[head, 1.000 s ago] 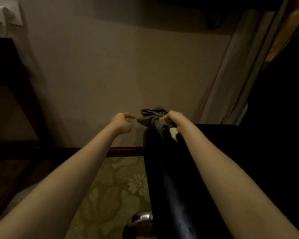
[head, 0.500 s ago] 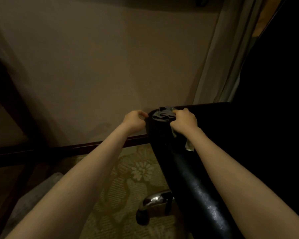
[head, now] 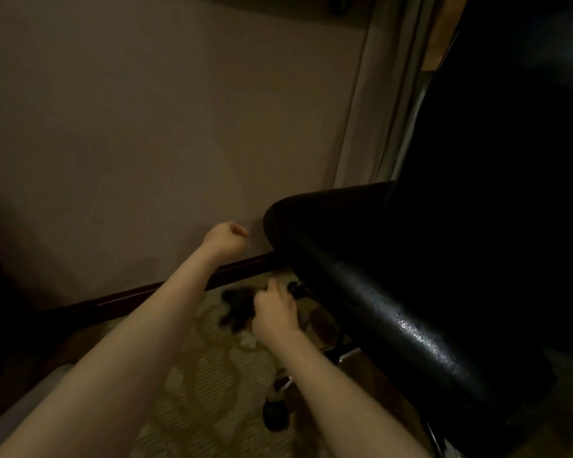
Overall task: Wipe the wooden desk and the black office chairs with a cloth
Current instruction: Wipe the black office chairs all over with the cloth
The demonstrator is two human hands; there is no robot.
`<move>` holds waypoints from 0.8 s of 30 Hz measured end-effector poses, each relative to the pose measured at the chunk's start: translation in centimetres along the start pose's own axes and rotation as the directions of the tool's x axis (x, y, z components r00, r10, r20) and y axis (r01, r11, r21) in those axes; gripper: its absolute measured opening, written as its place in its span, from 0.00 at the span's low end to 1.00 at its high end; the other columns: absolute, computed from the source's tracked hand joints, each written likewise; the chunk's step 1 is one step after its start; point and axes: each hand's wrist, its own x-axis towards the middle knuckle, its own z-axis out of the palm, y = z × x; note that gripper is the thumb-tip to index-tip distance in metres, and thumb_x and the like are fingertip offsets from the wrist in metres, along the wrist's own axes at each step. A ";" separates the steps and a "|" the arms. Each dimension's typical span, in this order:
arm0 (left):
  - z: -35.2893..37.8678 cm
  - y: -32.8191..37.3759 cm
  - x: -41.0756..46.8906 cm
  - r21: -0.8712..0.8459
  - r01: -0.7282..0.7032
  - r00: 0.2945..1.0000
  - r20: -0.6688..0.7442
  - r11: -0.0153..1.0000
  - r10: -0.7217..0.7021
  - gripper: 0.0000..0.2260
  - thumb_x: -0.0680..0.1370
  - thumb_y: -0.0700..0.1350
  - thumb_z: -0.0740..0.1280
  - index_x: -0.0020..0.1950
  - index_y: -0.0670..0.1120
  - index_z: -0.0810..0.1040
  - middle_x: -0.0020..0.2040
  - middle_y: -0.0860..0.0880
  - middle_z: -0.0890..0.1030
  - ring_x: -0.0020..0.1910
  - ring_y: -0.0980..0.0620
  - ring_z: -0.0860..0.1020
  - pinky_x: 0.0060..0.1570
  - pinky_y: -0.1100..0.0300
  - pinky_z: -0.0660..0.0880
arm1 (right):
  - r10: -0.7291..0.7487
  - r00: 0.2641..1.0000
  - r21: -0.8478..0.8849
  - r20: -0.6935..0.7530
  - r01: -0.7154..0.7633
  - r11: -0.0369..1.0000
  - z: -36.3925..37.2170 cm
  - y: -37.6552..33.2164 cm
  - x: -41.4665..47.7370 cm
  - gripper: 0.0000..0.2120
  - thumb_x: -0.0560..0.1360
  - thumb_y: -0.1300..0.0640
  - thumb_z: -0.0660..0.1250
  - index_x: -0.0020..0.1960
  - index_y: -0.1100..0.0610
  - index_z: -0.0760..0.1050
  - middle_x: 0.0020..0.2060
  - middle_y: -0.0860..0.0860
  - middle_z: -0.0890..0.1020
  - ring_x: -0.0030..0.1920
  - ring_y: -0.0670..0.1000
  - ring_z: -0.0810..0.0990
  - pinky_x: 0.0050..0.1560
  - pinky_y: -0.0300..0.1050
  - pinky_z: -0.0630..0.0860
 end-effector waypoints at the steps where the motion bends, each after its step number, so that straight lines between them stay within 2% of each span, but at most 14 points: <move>1: -0.8 0.0 0.0 -0.025 0.012 1.000 -0.001 1.000 -0.012 0.10 0.79 0.36 0.58 0.56 0.45 0.76 0.58 0.45 0.76 0.56 0.45 0.77 0.50 0.56 0.74 | -0.041 0.999 -0.030 0.016 0.042 0.999 0.4 -0.2 -0.4 0.20 0.75 0.60 0.64 0.66 0.64 0.69 0.67 0.61 0.64 0.68 0.62 0.62 0.68 0.53 0.60; 2: -1.6 0.1 -0.1 -0.054 0.009 1.000 -0.010 0.998 -0.010 0.09 0.79 0.37 0.59 0.55 0.45 0.75 0.57 0.45 0.76 0.52 0.45 0.78 0.45 0.58 0.74 | -0.079 0.997 -0.046 -0.005 0.078 0.996 0.4 -0.3 -0.4 0.19 0.75 0.61 0.63 0.65 0.64 0.70 0.67 0.61 0.64 0.67 0.62 0.62 0.68 0.53 0.60; 4: -2.6 0.4 -0.6 -0.116 -0.010 1.000 -0.027 0.993 0.007 0.07 0.79 0.37 0.60 0.56 0.44 0.74 0.54 0.44 0.76 0.41 0.47 0.77 0.28 0.65 0.74 | -0.095 0.990 0.007 -0.108 0.097 0.995 -1.0 -0.3 0.0 0.21 0.74 0.61 0.63 0.67 0.60 0.69 0.66 0.59 0.65 0.67 0.61 0.62 0.67 0.53 0.61; 5: -2.8 0.7 -1.0 -0.139 -0.012 1.000 -0.024 0.990 0.008 0.07 0.79 0.38 0.62 0.57 0.44 0.74 0.52 0.44 0.76 0.35 0.50 0.76 0.20 0.68 0.69 | -0.091 0.980 0.052 -0.175 0.101 0.994 -2.2 -0.2 0.3 0.22 0.74 0.61 0.63 0.68 0.58 0.68 0.66 0.59 0.65 0.66 0.60 0.63 0.66 0.53 0.62; 7: -2.7 1.4 -1.7 -0.168 -0.018 1.000 -0.008 0.986 0.017 0.07 0.78 0.39 0.65 0.55 0.44 0.73 0.49 0.44 0.76 0.27 0.54 0.76 0.13 0.71 0.63 | -0.075 0.947 0.107 -0.313 0.114 0.988 -5.2 0.4 1.1 0.24 0.73 0.61 0.63 0.69 0.54 0.68 0.63 0.57 0.67 0.64 0.59 0.65 0.64 0.52 0.65; 9: -2.4 2.6 -1.7 -0.172 -0.044 0.999 0.006 0.984 0.046 0.07 0.77 0.40 0.66 0.54 0.45 0.72 0.49 0.44 0.77 0.23 0.57 0.76 0.14 0.70 0.64 | -0.068 0.908 0.072 -0.413 0.107 0.992 -8.4 1.5 1.5 0.26 0.72 0.60 0.63 0.70 0.53 0.68 0.62 0.56 0.68 0.62 0.59 0.67 0.62 0.50 0.67; 12: -1.7 4.6 -1.4 -0.119 -0.150 0.988 0.004 0.982 0.152 0.08 0.77 0.41 0.67 0.54 0.47 0.73 0.48 0.46 0.79 0.32 0.55 0.77 0.25 0.64 0.70 | -0.019 0.876 -0.015 -0.482 0.014 1.000 -11.2 3.9 1.5 0.25 0.73 0.60 0.63 0.70 0.54 0.67 0.63 0.57 0.68 0.62 0.59 0.66 0.63 0.50 0.66; 15: -0.3 5.5 -1.8 0.032 -0.268 0.961 0.081 0.963 0.265 0.09 0.76 0.42 0.67 0.55 0.49 0.74 0.49 0.48 0.77 0.44 0.52 0.76 0.40 0.61 0.72 | 0.144 0.881 0.036 -0.450 -0.143 0.989 -11.0 6.3 0.8 0.25 0.74 0.59 0.62 0.70 0.55 0.66 0.64 0.59 0.67 0.63 0.60 0.66 0.64 0.52 0.67; 17: 1.2 5.0 -2.2 0.170 -0.315 0.944 0.158 0.934 0.290 0.13 0.76 0.41 0.67 0.59 0.48 0.74 0.52 0.49 0.75 0.49 0.52 0.74 0.46 0.61 0.70 | 0.172 0.899 0.017 -0.404 -0.180 0.983 -10.0 6.6 0.2 0.25 0.74 0.59 0.61 0.71 0.56 0.65 0.64 0.60 0.67 0.63 0.61 0.66 0.64 0.52 0.67; 19: 2.4 4.1 -2.3 0.274 -0.323 0.939 0.209 0.906 0.272 0.14 0.75 0.42 0.68 0.60 0.48 0.73 0.54 0.47 0.75 0.50 0.51 0.73 0.47 0.60 0.69 | 0.132 0.927 0.025 -0.352 -0.131 0.991 -9.4 6.0 0.3 0.25 0.73 0.58 0.62 0.70 0.57 0.66 0.64 0.60 0.67 0.63 0.60 0.67 0.62 0.51 0.69; 20: 2.7 3.7 -2.2 0.294 -0.308 0.945 0.201 0.905 0.257 0.12 0.75 0.42 0.68 0.57 0.48 0.72 0.55 0.47 0.75 0.48 0.51 0.73 0.45 0.60 0.69 | 0.116 0.943 0.071 -0.311 -0.099 0.993 -9.4 5.8 0.6 0.24 0.73 0.58 0.63 0.70 0.56 0.68 0.62 0.59 0.70 0.61 0.59 0.69 0.60 0.50 0.71; 22: 2.2 3.0 -2.1 0.279 -0.266 0.961 0.150 0.923 0.232 0.07 0.75 0.42 0.67 0.49 0.49 0.69 0.51 0.46 0.75 0.42 0.53 0.72 0.40 0.61 0.68 | 0.101 0.965 0.230 -0.240 -0.045 0.972 -9.8 5.4 1.3 0.21 0.72 0.58 0.65 0.65 0.54 0.74 0.57 0.56 0.77 0.56 0.56 0.75 0.52 0.45 0.74; 24: 1.0 3.1 -1.9 0.209 -0.226 0.973 0.101 0.952 0.208 0.06 0.77 0.41 0.66 0.51 0.48 0.70 0.52 0.46 0.75 0.43 0.52 0.73 0.40 0.60 0.69 | 0.124 0.959 0.394 -0.254 -0.015 0.919 -10.2 5.2 2.1 0.17 0.72 0.58 0.66 0.60 0.52 0.78 0.52 0.54 0.81 0.52 0.54 0.78 0.48 0.42 0.75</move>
